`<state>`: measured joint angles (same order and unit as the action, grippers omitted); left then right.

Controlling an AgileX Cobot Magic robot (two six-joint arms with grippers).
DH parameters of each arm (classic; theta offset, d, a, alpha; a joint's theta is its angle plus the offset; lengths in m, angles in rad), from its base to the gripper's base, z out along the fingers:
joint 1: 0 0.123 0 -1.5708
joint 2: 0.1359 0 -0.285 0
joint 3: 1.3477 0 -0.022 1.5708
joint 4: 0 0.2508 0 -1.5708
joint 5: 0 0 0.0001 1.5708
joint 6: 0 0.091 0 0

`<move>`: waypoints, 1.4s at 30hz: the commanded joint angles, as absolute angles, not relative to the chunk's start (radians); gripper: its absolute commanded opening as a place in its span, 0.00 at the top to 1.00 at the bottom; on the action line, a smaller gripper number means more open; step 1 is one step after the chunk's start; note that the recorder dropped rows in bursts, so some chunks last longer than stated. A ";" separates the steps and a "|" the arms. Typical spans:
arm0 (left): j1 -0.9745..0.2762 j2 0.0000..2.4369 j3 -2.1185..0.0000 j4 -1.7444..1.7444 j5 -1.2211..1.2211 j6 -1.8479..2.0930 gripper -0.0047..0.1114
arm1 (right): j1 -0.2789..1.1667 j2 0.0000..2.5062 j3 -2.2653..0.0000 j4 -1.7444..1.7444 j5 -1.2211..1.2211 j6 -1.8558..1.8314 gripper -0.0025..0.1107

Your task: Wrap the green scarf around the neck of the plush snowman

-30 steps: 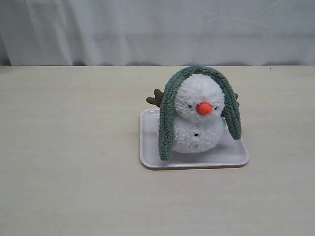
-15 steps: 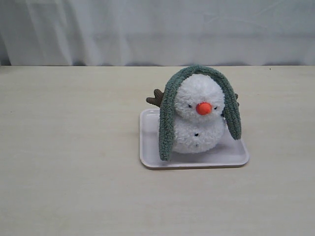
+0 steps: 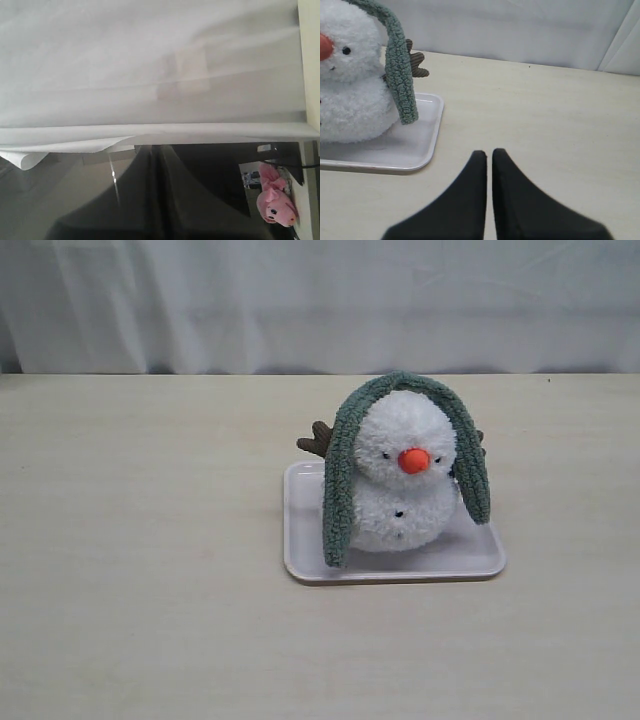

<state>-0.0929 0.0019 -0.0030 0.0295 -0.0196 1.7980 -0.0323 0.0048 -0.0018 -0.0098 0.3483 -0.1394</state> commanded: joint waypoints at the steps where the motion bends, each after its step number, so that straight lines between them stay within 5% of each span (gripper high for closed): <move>1: -0.088 0.000 0.000 0.049 0.064 1.790 0.96 | -0.032 0.000 0.000 -0.008 0.339 -0.143 0.94; 10: -0.088 0.000 0.000 0.119 0.076 1.790 0.96 | -0.032 0.000 0.000 -0.008 0.339 -0.143 0.94; 16: -0.088 0.000 0.000 0.119 0.304 1.790 0.96 | -0.032 0.000 0.000 -0.008 0.339 -0.143 0.94; 33: -0.088 0.000 0.000 0.119 0.306 1.790 0.96 | -0.032 0.000 0.000 -0.008 0.339 -0.143 0.94; 42: -0.088 0.000 0.000 -0.310 0.020 1.369 0.96 | -0.032 0.000 0.000 -0.008 0.339 -0.143 0.94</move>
<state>-0.0929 0.0019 -0.0030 -0.1070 0.1361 1.5365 -0.0323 0.0048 -0.0018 -0.0098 0.3483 -0.1394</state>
